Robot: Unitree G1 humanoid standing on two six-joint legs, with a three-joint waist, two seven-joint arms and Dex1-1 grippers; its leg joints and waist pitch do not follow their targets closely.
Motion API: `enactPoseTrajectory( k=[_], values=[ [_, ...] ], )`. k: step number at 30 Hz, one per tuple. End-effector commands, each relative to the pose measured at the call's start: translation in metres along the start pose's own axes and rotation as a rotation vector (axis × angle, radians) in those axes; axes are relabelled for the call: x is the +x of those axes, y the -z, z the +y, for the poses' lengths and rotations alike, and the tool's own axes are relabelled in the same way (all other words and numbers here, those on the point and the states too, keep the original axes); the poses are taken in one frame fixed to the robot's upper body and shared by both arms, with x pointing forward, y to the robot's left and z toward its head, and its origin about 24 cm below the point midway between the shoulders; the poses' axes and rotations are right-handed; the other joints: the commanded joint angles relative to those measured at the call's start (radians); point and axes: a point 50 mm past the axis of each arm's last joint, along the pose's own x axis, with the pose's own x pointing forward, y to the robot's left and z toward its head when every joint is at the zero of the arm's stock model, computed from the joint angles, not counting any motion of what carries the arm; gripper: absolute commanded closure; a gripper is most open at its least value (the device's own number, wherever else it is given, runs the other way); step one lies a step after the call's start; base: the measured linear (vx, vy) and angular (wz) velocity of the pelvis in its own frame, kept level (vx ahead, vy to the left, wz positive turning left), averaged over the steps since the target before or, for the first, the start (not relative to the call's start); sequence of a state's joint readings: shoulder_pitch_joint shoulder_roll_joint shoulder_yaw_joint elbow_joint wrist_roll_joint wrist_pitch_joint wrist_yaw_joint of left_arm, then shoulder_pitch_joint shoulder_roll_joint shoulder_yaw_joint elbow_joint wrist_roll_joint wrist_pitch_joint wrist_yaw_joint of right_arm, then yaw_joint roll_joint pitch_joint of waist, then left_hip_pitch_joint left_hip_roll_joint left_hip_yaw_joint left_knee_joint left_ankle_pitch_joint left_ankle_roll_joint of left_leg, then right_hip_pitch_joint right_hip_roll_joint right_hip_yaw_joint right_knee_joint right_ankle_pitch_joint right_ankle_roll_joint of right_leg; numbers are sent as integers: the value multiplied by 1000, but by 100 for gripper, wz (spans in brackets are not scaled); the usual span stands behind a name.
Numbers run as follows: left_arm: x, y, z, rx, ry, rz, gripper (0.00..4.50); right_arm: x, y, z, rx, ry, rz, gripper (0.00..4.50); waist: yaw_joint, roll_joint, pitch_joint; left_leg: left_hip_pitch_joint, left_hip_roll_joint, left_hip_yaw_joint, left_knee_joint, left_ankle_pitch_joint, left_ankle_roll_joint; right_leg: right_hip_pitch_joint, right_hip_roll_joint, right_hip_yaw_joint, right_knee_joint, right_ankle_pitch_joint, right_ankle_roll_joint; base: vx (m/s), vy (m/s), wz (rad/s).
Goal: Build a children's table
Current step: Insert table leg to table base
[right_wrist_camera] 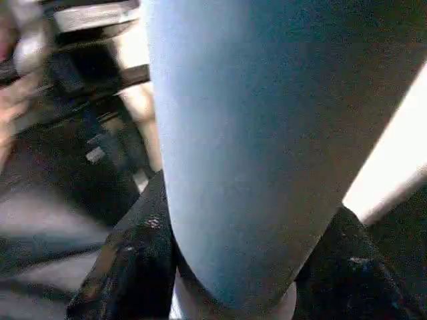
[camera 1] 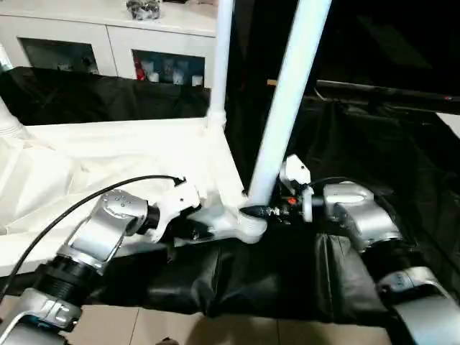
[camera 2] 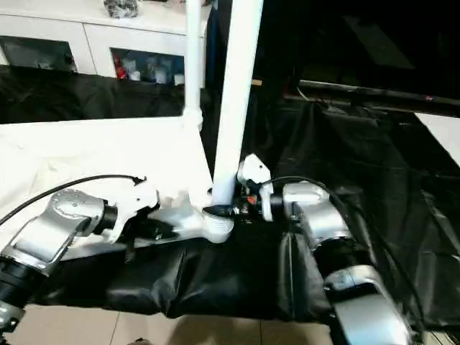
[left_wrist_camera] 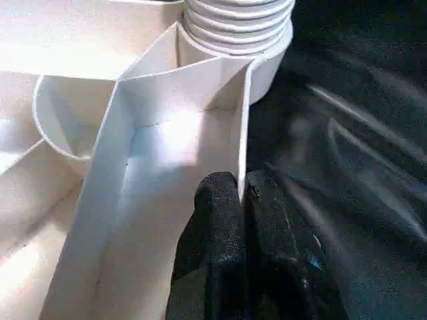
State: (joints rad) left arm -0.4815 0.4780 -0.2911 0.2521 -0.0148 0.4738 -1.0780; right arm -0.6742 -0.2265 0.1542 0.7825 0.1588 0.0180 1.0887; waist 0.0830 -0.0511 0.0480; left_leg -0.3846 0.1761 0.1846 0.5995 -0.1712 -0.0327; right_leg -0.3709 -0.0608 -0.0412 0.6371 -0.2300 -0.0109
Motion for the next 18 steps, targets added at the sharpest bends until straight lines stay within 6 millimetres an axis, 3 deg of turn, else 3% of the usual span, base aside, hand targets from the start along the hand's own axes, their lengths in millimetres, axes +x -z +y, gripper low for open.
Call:
enactPoseTrajectory(
  k=[1, 4, 6, 7, 9, 15, 18],
  values=[
    [-6, -39, 8, 46, -133, -133, 450, 4, 40, -2, 106, 203, 155, 261, -7, 16, -44, 30, 67, -35, -96, -365, -74, 9, -100, 47, -93, -323, -214, 0, 0, 0],
    [-3, -44, 7, 18, -169, -151, 450, 7, 40, -9, 130, 337, 153, 261, -22, 16, -47, 22, 64, -43, -100, -368, -86, 12, -98, 43, -94, -329, -191, 0, 0, 0],
    [3, -52, 4, -5, -218, -172, 450, 12, 40, -14, 207, 445, 133, 261, -28, 15, -51, 23, 63, -40, -97, -348, -80, 10, -94, 44, -90, -276, -201, 0, 0, 0],
    [6, -56, 3, -17, -259, -172, 450, 15, 40, -16, 234, 493, 132, 261, -27, 21, -51, 23, 64, -38, -95, -332, -72, 11, -96, 46, -91, -245, -207, 0, 0, 0],
    [13, -64, 2, -66, -359, -174, 450, 20, 39, -18, 255, 561, 136, 261, -29, 17, -51, 25, 65, -32, -91, -300, -61, 9, -92, 47, -89, -191, -220, 0, 0, 0],
    [29, -70, -6, -89, -405, -177, 450, 34, 35, -15, 281, 585, 121, 261, -20, 10, -60, 17, 58, -24, -79, -162, 5, 24, -87, 42, -77, 11, -236, 0, 0, 0],
    [29, -68, -5, -89, -415, -160, 450, 35, 34, -14, 276, 581, 122, 261, -18, 11, -57, 19, 60, -23, -81, -167, 19, 23, -88, 41, -80, -6, -241, 0, 0, 0]
  ],
)
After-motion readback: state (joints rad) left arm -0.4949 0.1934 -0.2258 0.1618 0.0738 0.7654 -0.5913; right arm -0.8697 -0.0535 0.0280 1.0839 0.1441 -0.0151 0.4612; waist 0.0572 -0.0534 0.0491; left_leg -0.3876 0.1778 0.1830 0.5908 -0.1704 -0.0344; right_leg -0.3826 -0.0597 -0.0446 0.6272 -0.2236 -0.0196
